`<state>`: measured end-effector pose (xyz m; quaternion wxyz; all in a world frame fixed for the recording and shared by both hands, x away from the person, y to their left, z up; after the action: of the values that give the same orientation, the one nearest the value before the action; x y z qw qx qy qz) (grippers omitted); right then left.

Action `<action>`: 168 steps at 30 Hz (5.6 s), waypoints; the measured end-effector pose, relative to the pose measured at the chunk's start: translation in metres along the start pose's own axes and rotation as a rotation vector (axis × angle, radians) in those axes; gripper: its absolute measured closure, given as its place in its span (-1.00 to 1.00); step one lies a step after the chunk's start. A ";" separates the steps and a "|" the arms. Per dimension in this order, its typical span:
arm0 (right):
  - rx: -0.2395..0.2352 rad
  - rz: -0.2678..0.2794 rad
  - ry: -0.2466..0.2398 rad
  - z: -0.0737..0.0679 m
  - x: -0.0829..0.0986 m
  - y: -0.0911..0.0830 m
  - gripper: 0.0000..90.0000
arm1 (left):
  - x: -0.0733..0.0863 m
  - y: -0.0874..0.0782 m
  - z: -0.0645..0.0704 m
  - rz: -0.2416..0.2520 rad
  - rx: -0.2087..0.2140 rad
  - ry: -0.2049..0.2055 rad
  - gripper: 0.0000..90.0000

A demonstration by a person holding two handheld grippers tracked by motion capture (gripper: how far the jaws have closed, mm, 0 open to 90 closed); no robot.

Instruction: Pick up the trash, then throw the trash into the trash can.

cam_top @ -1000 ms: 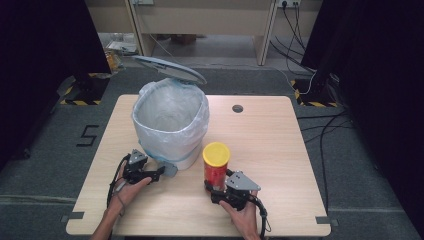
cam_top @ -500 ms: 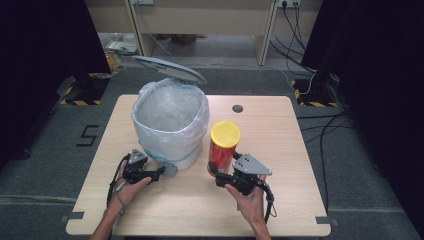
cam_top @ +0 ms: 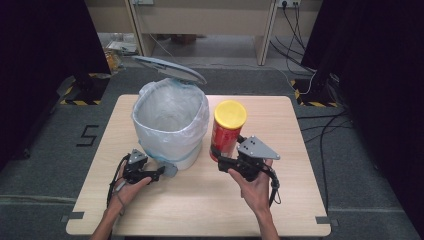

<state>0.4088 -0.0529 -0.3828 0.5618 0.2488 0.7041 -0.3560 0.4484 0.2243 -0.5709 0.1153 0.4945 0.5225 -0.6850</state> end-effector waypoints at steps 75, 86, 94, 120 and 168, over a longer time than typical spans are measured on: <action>-0.122 -0.014 -0.057 -0.065 -0.124 0.072 -0.46 | 0.000 0.000 0.000 -0.004 0.002 0.002 -0.68; -0.116 -0.036 -0.055 -0.070 -0.121 0.096 -0.46 | 0.000 0.000 -0.001 -0.005 0.005 -0.001 -0.68; -0.116 -0.066 -0.059 -0.069 -0.114 0.109 -0.46 | 0.000 0.000 -0.001 -0.005 0.004 0.001 -0.68; -0.146 -0.111 -0.048 -0.067 -0.103 0.113 -0.62 | 0.000 -0.001 0.000 0.000 0.002 0.005 -0.67; 0.016 -0.106 -0.046 0.019 -0.061 0.038 -0.62 | 0.000 -0.001 0.001 0.001 0.003 -0.001 -0.67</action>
<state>0.4642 -0.0414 -0.3344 0.5560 0.2073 0.7005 -0.3966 0.4477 0.2241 -0.5707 0.1150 0.4945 0.5212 -0.6859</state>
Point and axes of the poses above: each handheld gripper's, and its own axes: y roughly forward along the jaws, x roughly out of its underside, z roughly to its right, the point moved 8 cm from there along y, roughly forward along the jaws, and after that the axes turned 9 degrees about y, right-handed, at the moved point
